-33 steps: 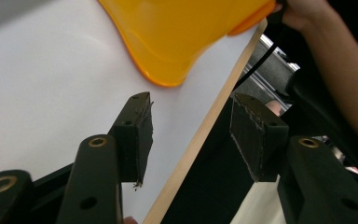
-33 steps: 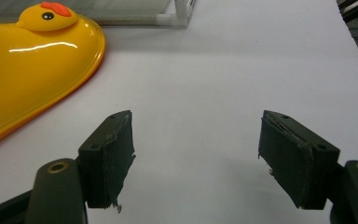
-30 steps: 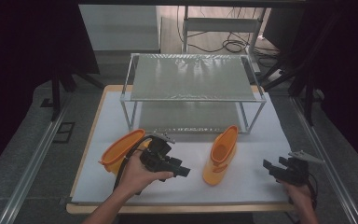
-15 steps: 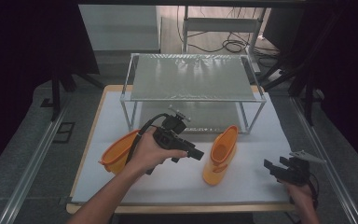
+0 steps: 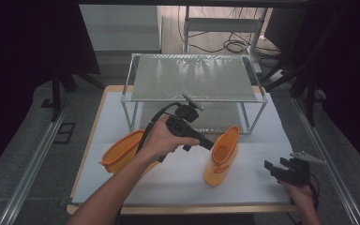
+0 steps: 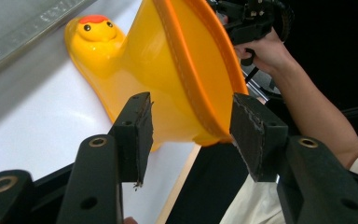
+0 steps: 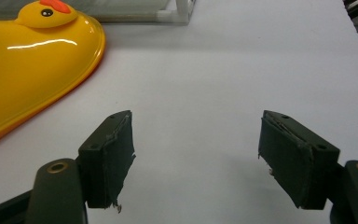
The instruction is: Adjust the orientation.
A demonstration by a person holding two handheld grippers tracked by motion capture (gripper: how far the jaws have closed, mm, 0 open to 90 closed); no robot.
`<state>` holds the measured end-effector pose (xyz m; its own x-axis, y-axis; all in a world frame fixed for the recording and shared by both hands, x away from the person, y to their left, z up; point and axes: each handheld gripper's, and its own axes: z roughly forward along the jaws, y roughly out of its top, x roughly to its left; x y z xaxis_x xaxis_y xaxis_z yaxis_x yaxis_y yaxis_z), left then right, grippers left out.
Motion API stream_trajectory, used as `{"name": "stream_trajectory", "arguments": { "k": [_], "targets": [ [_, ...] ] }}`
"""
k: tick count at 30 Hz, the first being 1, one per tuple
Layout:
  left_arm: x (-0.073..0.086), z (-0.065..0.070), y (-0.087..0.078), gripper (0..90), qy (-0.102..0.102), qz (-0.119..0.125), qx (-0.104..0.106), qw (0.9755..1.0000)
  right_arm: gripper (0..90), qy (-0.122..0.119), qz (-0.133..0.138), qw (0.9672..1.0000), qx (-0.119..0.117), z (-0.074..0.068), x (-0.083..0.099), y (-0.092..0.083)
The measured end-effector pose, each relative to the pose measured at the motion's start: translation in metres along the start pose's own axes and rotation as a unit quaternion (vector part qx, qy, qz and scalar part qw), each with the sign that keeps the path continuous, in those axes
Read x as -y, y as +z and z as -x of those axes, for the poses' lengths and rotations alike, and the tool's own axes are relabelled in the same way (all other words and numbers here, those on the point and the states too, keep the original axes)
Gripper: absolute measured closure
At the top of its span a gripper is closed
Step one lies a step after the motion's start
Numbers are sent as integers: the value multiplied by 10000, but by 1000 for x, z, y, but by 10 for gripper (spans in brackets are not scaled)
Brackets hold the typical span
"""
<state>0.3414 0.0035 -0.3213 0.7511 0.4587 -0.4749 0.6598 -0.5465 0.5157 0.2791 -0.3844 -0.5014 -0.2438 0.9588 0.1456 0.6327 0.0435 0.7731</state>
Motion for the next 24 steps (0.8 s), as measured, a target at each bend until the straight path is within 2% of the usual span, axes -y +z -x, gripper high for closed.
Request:
{"name": "stream_trajectory", "arguments": {
  "k": [5,12,22,24],
  "targets": [
    [-13,2,10,489,43,-138,-40,9999,262,9,-9,10000,0,0,0,0],
    [-32,0,32,492,-3,-394,-169,9991,262,12,-3,10000,-5,0,0,0],
    [-48,-6,62,574,-51,-872,-451,9952,262,26,-23,10000,3,2,1,2],
    [-49,-7,65,592,-74,-919,-417,9949,263,13,-51,10000,10,2,1,2]
  ]
}}
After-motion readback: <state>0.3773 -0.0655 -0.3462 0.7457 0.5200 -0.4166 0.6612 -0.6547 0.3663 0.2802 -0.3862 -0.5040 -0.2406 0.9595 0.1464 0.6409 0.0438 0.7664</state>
